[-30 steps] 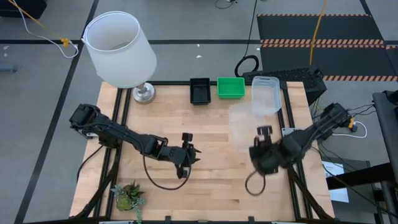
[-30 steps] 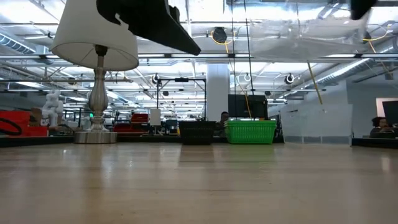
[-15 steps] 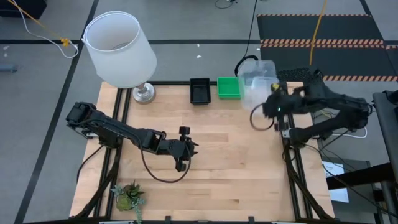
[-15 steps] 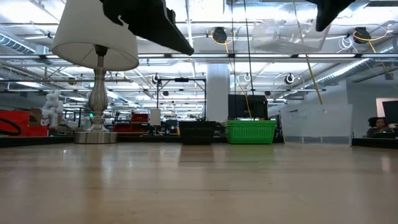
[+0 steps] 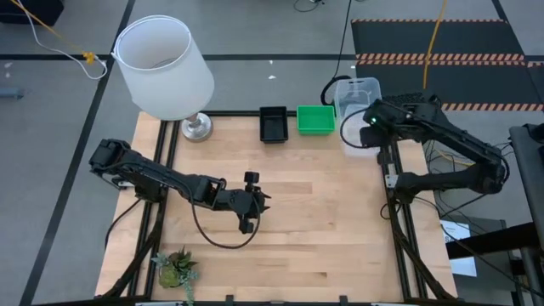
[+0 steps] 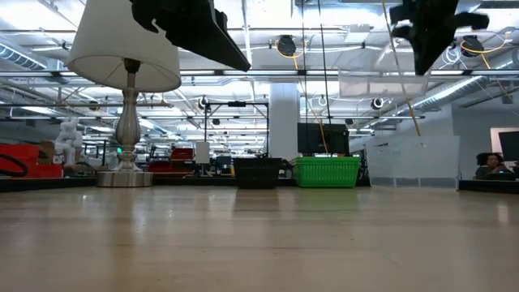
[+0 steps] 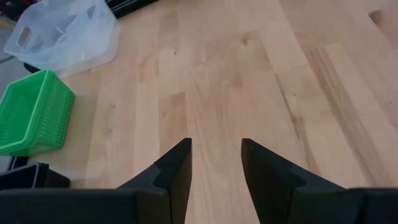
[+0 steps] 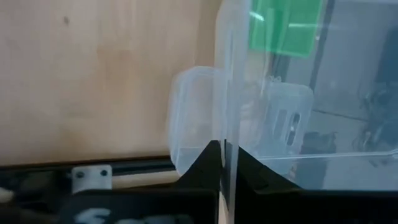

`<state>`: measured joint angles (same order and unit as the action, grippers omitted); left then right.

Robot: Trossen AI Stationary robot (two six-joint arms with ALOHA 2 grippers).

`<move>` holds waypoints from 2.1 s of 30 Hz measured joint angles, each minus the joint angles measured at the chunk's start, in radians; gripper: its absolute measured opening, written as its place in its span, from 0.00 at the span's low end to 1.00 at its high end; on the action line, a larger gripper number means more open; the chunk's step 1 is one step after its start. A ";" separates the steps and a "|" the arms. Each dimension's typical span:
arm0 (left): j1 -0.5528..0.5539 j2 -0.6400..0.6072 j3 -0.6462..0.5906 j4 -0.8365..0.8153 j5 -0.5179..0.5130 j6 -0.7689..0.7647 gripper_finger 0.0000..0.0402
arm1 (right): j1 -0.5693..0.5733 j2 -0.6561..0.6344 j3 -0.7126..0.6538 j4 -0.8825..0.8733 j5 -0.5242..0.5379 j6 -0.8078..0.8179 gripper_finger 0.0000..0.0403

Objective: Stack baskets by color
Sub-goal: Stack the bottom transparent bin on top of the top transparent bin

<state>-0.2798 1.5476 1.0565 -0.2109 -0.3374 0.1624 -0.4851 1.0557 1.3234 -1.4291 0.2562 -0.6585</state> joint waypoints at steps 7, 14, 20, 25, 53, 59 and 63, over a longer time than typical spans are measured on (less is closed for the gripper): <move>0.000 0.001 0.000 -0.002 0.000 -0.003 0.35 | -0.161 -0.002 -0.157 0.134 -0.078 -0.119 0.00; 0.000 0.001 0.000 -0.002 0.000 -0.004 0.35 | -0.279 -0.004 -0.247 0.192 -0.095 -0.147 0.00; 0.000 0.001 0.000 -0.002 0.000 -0.003 0.35 | -0.354 -0.012 -0.285 0.192 -0.117 -0.171 0.00; 0.000 0.001 0.000 -0.002 0.000 -0.004 0.35 | -0.399 -0.024 -0.310 0.213 -0.128 -0.199 0.00; 0.000 0.001 0.000 -0.001 0.000 -0.006 0.35 | -0.439 -0.024 -0.432 0.302 -0.127 -0.233 0.12; 0.000 0.001 0.000 -0.002 0.000 -0.006 0.35 | -0.433 -0.034 -0.432 0.315 -0.126 -0.189 0.26; 0.000 0.001 -0.001 -0.002 0.000 -0.006 0.35 | -0.402 -0.081 -0.432 0.317 -0.126 -0.125 0.34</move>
<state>-0.2798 1.5490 1.0557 -0.2127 -0.3378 0.1566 -0.8875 0.9749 0.8909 -1.1123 0.1299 -0.7839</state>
